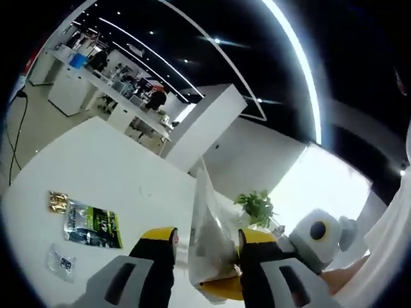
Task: Arrange the skincare products in the storage area until every visible bottle or jar stands upright without overlapping.
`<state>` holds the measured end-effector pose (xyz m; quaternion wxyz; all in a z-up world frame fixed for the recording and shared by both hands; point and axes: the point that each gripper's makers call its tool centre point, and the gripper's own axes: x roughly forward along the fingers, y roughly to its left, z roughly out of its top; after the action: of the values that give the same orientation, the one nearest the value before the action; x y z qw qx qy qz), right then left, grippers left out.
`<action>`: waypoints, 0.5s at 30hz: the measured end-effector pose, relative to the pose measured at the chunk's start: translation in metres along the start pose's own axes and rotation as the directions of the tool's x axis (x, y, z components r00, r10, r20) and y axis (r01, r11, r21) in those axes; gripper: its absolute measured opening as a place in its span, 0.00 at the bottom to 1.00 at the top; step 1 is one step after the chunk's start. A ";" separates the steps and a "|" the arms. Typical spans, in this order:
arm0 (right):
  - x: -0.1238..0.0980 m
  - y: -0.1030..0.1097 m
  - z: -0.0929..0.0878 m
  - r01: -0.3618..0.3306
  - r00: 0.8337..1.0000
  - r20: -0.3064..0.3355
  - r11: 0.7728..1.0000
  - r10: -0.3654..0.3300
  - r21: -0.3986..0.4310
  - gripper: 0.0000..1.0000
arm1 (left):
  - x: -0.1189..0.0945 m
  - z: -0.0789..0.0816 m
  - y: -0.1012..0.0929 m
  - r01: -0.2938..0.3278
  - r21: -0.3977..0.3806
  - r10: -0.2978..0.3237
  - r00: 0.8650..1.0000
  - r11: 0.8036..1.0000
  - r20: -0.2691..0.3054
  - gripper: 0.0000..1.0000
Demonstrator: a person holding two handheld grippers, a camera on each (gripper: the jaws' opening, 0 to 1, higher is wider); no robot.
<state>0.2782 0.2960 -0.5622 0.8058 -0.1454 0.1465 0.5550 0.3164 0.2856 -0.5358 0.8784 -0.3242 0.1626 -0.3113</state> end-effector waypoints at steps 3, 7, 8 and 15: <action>0.000 0.003 0.001 -0.004 1.000 -0.001 1.000 0.004 -0.009 0.10 | 0.000 0.000 -0.003 0.009 -0.004 -0.009 1.000 1.000 0.003 0.35; 0.000 0.006 0.002 -0.011 1.000 0.002 1.000 0.011 -0.010 0.10 | 0.000 0.000 -0.006 0.019 -0.008 -0.019 1.000 1.000 0.001 0.33; 0.000 0.006 0.002 -0.011 1.000 0.003 1.000 0.011 -0.012 0.10 | 0.000 0.000 -0.007 0.019 -0.012 -0.018 1.000 1.000 0.003 0.33; -0.002 0.013 0.002 -0.019 1.000 -0.005 0.999 0.019 -0.038 0.10 | 0.003 -0.003 -0.009 0.023 -0.021 -0.023 1.000 1.000 -0.008 0.34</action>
<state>0.2658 0.2997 -0.5609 0.7973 -0.1604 0.1392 0.5651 0.3135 0.2769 -0.5320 0.8706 -0.3341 0.1657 -0.3208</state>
